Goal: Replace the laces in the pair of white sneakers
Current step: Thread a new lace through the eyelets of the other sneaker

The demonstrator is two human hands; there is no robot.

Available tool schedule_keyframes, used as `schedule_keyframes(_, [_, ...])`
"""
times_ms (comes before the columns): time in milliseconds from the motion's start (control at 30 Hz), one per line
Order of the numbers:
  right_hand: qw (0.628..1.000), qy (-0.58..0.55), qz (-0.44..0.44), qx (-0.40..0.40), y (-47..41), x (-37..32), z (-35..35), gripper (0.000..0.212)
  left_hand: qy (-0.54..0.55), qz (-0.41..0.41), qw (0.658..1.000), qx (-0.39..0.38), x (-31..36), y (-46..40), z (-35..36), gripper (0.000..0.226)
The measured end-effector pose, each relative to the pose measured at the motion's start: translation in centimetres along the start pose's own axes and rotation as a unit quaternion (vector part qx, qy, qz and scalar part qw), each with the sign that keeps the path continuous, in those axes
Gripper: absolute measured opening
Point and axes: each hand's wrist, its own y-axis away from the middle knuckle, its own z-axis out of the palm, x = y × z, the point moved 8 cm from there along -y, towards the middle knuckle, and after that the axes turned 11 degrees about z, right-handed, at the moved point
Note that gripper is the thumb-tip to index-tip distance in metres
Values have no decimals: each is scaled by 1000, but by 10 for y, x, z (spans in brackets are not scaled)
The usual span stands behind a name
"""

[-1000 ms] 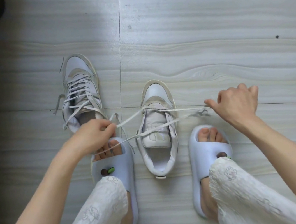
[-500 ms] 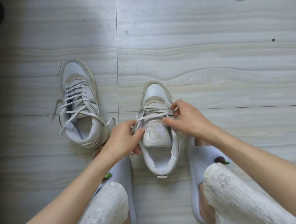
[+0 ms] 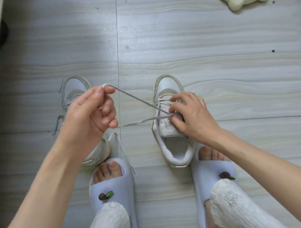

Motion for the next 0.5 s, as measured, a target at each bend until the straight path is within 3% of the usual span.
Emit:
schedule_keyframes(167, [995, -59, 51, 61, 10, 18, -24, 22, -7, -6, 996, 93, -4, 3, -30, 19])
schedule_keyframes(267, [992, -58, 78, 82, 13, 29, -33, 24, 23, -18, 982, 187, -19, 5, -57, 23])
schedule_keyframes(333, [984, -96, 121, 84, 16, 39, -36, 18, -15, -17, 968, 251, -26, 10, -76, 26])
schedule_keyframes(433, [948, -182, 248, 79, 24, 72, -36, 12, -273, 11, 930, 246, -19, 17, -90, 28])
schedule_keyframes(500, [933, -184, 304, 64, 33, 91, -32, 15, -477, -2, 870, 126, -20, 14, -75, 22])
